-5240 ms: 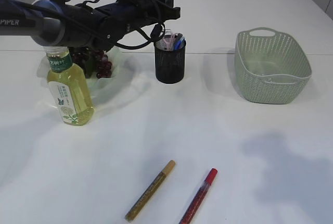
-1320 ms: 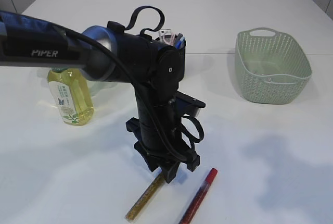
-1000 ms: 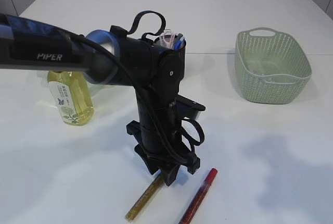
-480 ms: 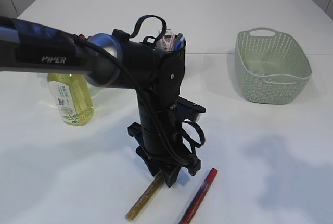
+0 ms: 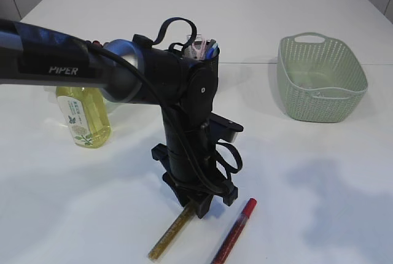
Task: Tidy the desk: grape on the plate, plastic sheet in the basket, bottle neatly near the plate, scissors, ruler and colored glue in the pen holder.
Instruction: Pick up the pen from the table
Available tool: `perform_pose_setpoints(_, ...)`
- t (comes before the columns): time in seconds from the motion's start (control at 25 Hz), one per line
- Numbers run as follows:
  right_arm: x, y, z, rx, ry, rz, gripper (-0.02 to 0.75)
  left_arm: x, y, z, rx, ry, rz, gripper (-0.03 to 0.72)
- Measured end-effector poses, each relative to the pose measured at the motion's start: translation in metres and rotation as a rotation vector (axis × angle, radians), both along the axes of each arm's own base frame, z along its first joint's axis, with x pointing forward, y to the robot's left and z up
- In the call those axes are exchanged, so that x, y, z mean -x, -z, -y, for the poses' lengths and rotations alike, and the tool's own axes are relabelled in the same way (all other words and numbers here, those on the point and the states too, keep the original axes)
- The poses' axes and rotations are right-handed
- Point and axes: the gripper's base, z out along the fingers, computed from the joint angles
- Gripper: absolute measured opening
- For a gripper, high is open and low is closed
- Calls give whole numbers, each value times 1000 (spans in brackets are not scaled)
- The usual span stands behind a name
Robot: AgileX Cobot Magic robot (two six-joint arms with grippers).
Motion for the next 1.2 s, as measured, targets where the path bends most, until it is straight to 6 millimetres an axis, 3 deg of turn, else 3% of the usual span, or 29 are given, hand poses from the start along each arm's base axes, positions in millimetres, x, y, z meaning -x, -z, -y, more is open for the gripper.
perform_pose_setpoints(1.2, 0, 0, 0, -1, 0, 2, 382, -2, 5, -1, -20, 15, 13, 214)
